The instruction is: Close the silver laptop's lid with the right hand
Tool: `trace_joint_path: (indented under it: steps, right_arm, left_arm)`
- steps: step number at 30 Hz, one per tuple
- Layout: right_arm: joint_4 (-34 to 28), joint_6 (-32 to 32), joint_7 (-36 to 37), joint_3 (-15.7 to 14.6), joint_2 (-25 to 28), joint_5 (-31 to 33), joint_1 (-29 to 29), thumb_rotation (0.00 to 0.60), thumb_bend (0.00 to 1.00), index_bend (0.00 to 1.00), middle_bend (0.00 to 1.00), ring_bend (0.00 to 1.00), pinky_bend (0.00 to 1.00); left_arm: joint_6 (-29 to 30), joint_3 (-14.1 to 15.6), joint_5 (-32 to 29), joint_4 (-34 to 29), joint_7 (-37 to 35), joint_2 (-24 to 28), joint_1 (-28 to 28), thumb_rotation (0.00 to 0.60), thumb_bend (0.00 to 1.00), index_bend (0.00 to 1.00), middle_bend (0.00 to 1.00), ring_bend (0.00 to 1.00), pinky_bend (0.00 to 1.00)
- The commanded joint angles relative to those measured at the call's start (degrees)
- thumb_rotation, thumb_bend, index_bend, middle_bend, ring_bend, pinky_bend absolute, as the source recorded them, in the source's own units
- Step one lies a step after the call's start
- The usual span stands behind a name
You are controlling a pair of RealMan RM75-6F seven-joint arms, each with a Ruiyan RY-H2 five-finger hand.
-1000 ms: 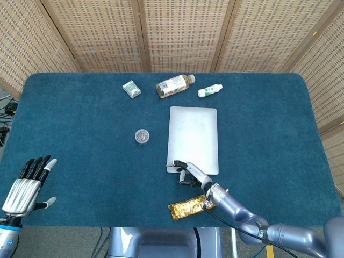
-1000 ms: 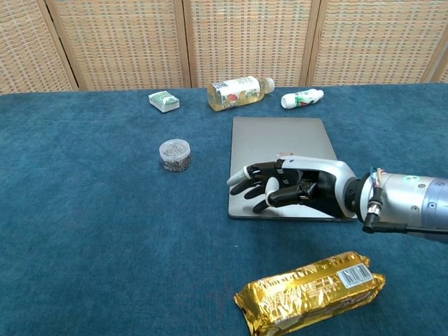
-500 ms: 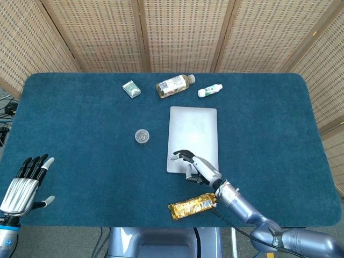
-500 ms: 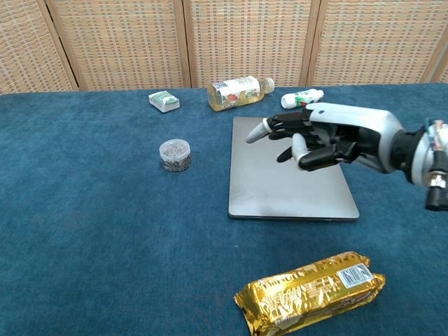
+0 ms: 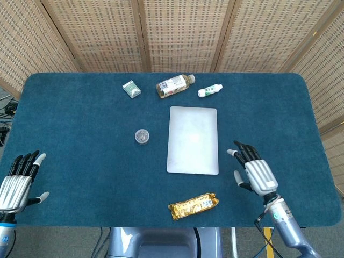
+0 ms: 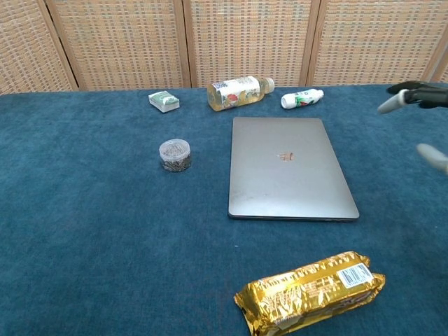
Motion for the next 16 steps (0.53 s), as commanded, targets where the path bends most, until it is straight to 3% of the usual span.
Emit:
trace_joint_path:
  steps: [1,11,16]
  right_arm:
    - [4.94,6.98,-2.56,-2.3,0.56,-3.35,-5.06,0.6,0.53,0.09,0.0,0.0,0.02]
    - [9.62,16.52,-5.48,-3.99,2.64,-5.37,-12.44,0.6,0.17,0.0,0.0,0.0,0.0]
    - [10.71,15.62,-6.44,-4.6,3.57,-5.14,-13.41,0.6,0.13,0.0,0.0,0.0,0.0]
  left_arm:
    - [-0.15,-0.29,-0.56,0.35,-0.09,-0.22,-0.03,0.6,0.0,0.0,0.0,0.0,0.0]
    - [-0.01,-0.99,-1.61,1.56,-0.29,-0.94,-0.07,0.6,0.0,0.0,0.0,0.0,0.0]
    - [0.09,-1.21,-1.88,2.24,-0.45,-1.05,-0.07,0.6,0.0,0.0,0.0,0.0,0.0]
